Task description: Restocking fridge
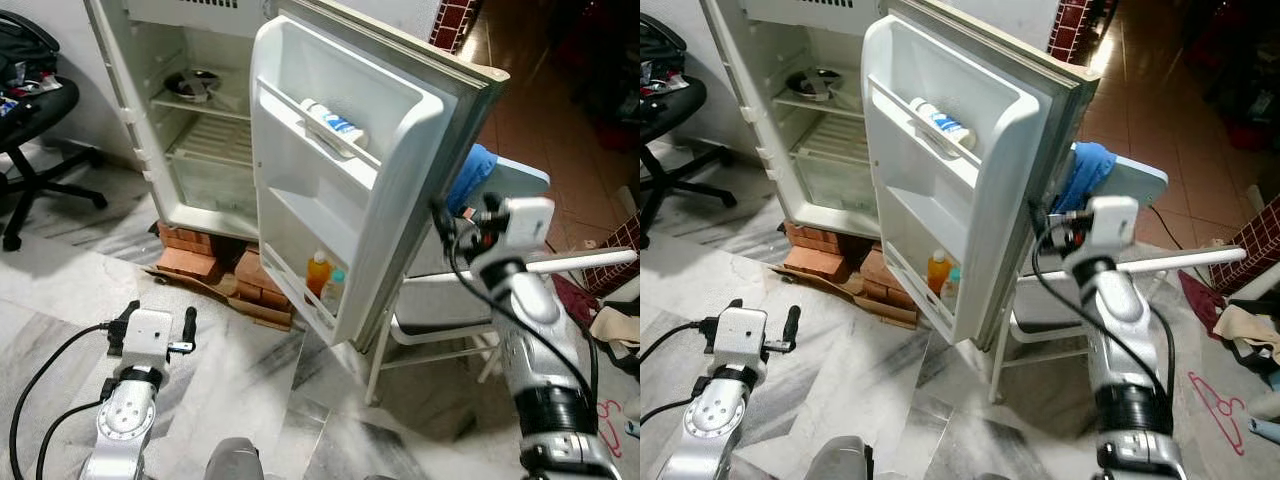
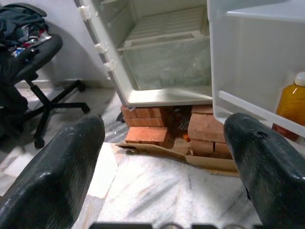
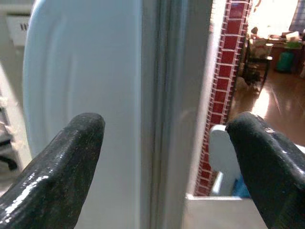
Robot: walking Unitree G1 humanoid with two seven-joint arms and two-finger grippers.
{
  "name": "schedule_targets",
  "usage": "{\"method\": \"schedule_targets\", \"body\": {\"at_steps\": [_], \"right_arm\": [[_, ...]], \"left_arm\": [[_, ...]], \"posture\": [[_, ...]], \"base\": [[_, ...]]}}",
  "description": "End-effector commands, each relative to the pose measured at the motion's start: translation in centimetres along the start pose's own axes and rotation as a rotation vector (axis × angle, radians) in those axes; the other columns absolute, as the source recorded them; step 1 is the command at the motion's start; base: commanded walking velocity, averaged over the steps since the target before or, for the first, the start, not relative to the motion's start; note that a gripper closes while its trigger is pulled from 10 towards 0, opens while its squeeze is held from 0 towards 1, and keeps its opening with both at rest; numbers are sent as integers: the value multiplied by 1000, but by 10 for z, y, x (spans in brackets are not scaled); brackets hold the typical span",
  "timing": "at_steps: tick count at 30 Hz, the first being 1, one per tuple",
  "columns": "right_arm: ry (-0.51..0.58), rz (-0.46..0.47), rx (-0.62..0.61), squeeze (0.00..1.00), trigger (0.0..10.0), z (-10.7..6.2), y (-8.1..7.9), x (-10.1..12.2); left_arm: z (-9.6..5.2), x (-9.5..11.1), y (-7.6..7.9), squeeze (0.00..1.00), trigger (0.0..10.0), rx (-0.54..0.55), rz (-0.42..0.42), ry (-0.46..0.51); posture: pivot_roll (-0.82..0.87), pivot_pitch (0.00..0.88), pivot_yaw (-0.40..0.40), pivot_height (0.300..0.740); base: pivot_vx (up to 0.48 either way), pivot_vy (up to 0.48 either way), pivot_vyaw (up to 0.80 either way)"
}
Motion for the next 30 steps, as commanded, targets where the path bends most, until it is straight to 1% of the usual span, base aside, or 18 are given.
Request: {"method": "schedule_targets", "body": {"at_steps": [1,4,5,6,7,10,11,12,14,15,17,21,22,24,26,27,29,30], "right_arm": [[5,-1,16,0,10000,8,-4,2],[1,26,48,0,10000,18,-12,2],[4,48,74,0,10000,28,-19,1],[4,48,74,0,10000,28,-19,1],[-3,76,90,0,10000,35,-25,0],[-2,125,135,0,10000,43,-37,2],[-2,157,187,0,10000,47,-48,4],[-1,162,204,0,10000,48,-51,5],[-3,229,303,0,10000,47,-69,7],[-3,248,335,0,10000,47,-75,7],[-8,358,519,0,10000,34,-102,11],[-38,469,726,0,10000,6,-132,19],[-51,524,776,0,10000,-4,-140,22],[-70,584,840,0,10000,-18,-147,26],[-93,607,895,0,10000,-31,-153,28],[-124,623,929,0,10000,-43,-154,26],[-154,609,920,0,10000,-49,-150,20],[-200,583,880,0,10000,-53,-140,9]], "left_arm": [[0,-3,0,0,10000,-9,12,-15],[0,-4,-1,0,10000,-4,11,-17],[-1,-4,0,0,10000,-2,10,-17],[-1,-4,0,0,10000,-2,10,-17],[0,-4,2,0,10000,-2,7,-16],[1,-2,4,0,10000,0,2,-11],[3,0,4,0,10000,2,0,-7],[3,0,4,0,10000,3,-1,-6],[4,1,4,0,10000,5,-2,-4],[4,1,4,0,10000,6,-2,-3],[3,-1,2,0,10000,7,0,-4],[1,-3,3,0,10000,3,2,-9],[1,-3,4,0,10000,0,2,-9],[2,-2,5,0,10000,-4,3,-7],[2,-2,5,0,10000,-5,4,-6],[3,-1,4,0,10000,-4,4,-4],[4,-1,4,0,10000,-4,4,-3],[4,-1,3,0,10000,-4,6,-2]], "posture": [[148,0,-55,740],[158,0,-62,740],[160,0,-63,740],[160,0,-63,740],[165,0,-68,740],[169,0,-73,740],[171,0,-75,740],[171,0,-75,740],[172,0,-78,740],[172,0,-78,740],[167,0,-77,740],[160,0,-72,740],[155,0,-69,740],[152,0,-67,740],[149,0,-64,740],[146,0,-63,740],[143,0,-60,740],[143,0,-59,740]], "base": [[0,0,0],[0,0,0],[0,0,0],[0,0,0],[0,0,0],[0,0,0],[0,0,0],[0,0,0],[0,0,0],[0,0,0],[0,0,0],[0,0,0],[0,0,0],[0,0,0],[0,0,0],[0,0,0],[0,0,0],[0,0,0]]}}
Point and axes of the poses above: a point about 5 cm out from each wrist's last joint towards the gripper, its own z axis pointing out of the wrist towards the gripper, its own x axis along the axis of the wrist's last joint, y = z × x, the point moved 3 cm from there along z, pointing out of the wrist towards the gripper, and after that the axes turned 9 degrees about z, right-handed, at the moved point
